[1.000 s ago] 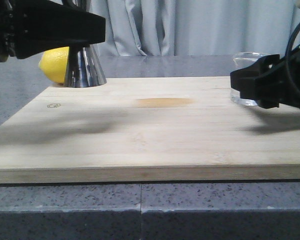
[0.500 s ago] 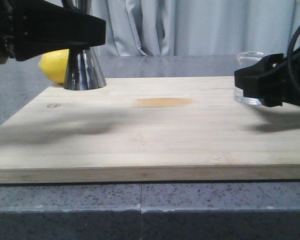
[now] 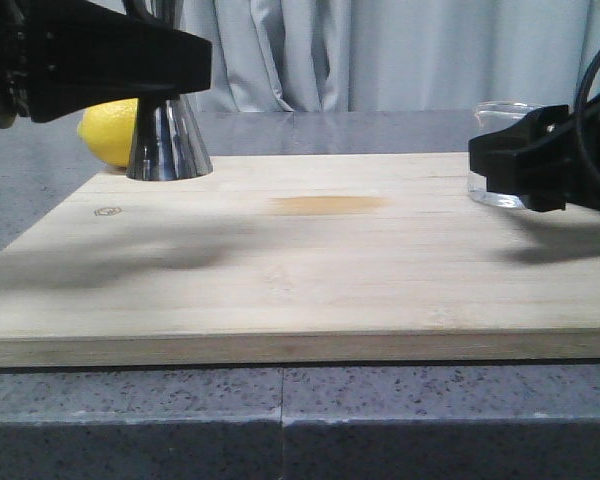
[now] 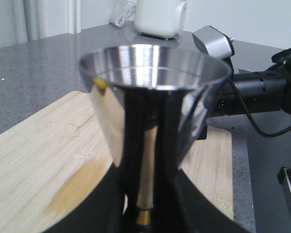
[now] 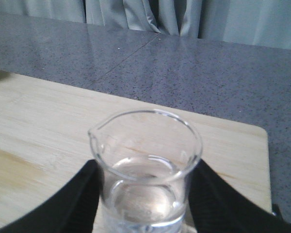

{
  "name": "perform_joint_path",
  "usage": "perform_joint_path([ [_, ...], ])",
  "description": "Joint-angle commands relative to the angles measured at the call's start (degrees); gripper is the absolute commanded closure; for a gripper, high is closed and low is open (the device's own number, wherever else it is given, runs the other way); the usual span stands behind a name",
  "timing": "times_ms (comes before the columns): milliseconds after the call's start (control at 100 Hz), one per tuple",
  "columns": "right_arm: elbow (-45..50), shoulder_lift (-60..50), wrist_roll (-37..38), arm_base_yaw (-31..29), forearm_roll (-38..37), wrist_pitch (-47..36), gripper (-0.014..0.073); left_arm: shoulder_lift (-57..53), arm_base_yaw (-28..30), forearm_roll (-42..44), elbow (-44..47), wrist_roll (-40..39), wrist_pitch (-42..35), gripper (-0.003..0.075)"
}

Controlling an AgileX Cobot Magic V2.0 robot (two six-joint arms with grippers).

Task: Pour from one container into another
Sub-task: 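Move the right gripper to the glass beaker and grasp it, then lift the glass beaker with the right gripper toward the jigger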

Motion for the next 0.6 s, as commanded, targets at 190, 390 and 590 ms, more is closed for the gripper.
perform_joint_path([
  [190,-1.33,-0.97,-0.65,-0.31,0.17,-7.52,0.0316,-1.91,0.07,-2.73,-1.66,-0.56,-3.48,0.0739],
  [390,-1.33,-1.9,-0.65,-0.31,0.17,-6.99,0.0316,-1.91,0.07,-2.73,-1.66,-0.56,-3.36,0.0739],
  [590,-3.7,-6.24,-0.65,-0.31,-1.06,3.13,0.0316,-1.91,0.07,-2.73,-1.66,-0.56,-3.36,0.0739],
])
